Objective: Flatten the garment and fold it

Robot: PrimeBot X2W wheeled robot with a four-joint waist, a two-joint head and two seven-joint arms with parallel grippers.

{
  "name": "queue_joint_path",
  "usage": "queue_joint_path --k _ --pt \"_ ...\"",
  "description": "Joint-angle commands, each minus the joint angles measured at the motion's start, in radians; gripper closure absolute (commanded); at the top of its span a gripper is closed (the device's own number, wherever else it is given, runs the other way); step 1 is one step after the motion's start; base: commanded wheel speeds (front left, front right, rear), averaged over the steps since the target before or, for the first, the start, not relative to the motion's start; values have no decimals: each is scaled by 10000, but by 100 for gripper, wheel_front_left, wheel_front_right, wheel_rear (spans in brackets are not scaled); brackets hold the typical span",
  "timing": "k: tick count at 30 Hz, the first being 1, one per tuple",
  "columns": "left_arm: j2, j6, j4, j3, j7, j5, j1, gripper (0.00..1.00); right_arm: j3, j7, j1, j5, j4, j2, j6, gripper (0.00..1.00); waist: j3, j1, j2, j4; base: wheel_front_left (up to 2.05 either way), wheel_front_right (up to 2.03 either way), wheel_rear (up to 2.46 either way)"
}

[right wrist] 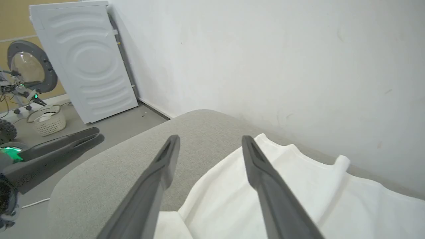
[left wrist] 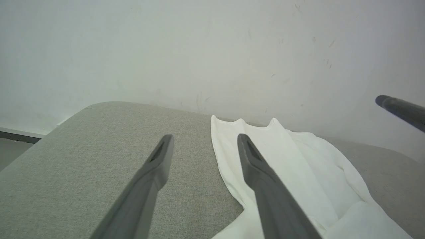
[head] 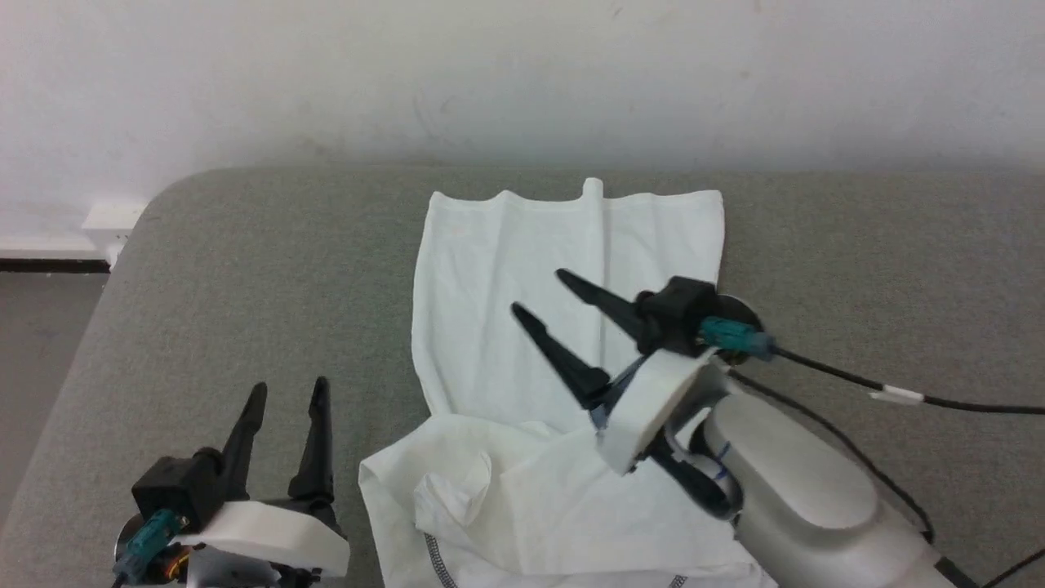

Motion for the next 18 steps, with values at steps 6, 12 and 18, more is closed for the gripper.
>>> queue_joint_path --k 6,12,18 --pt "193 365 -293 325 -23 -44 330 0 -2832 7 1613 -1662 -1589 -728 -9 0 -414 0 0 -1026 0 0 0" --pt "324 615 -594 501 155 -29 162 0 -5425 1488 3823 -3120 -4498 -741 -9 0 -296 0 0 -1616 0 0 0" --pt "627 534 -393 575 440 -74 -907 0 -7029 2791 5672 -3896 -6783 -226 -9 0 353 0 0 -1977 0 0 0"
